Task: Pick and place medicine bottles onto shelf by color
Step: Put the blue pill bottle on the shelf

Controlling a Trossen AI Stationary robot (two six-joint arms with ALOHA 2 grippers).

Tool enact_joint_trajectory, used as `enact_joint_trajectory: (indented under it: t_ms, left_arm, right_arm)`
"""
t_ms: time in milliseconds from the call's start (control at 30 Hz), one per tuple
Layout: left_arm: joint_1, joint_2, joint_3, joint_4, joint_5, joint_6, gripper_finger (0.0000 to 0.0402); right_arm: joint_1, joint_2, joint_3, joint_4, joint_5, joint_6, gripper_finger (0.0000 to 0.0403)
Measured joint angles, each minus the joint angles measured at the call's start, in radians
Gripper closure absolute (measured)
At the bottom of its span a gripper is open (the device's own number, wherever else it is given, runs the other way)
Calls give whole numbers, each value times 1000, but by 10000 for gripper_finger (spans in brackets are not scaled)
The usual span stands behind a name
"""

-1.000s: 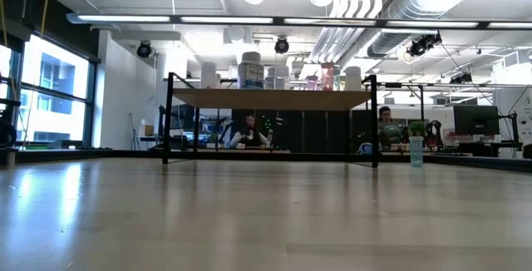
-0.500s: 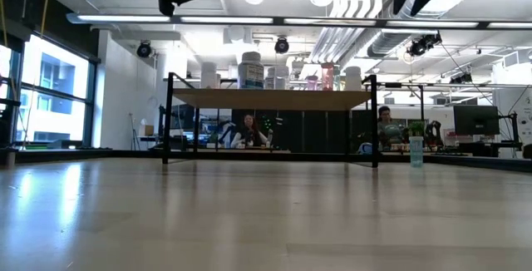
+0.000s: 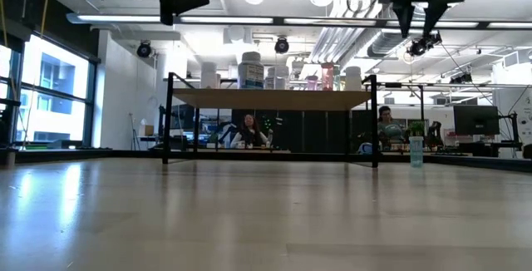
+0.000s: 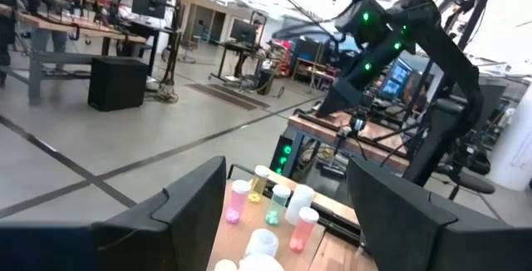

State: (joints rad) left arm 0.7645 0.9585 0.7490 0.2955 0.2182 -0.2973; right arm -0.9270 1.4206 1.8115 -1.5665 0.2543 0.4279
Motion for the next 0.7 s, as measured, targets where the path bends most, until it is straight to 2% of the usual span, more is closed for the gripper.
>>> enact_joint_trajectory:
  t_ms: [233, 367, 700]
  left_arm:
    - [88, 0, 0, -8, 109, -9, 161]
    - [125, 0, 0, -8, 116, -7, 161]
    - [180, 0, 0, -8, 116, -6, 161]
  right_arm:
    - [30, -110, -299, 83, -11, 126, 159]
    - [48, -173, -431, 162, -68, 207, 170]
    - [89, -278, -665, 254, -73, 430, 191]
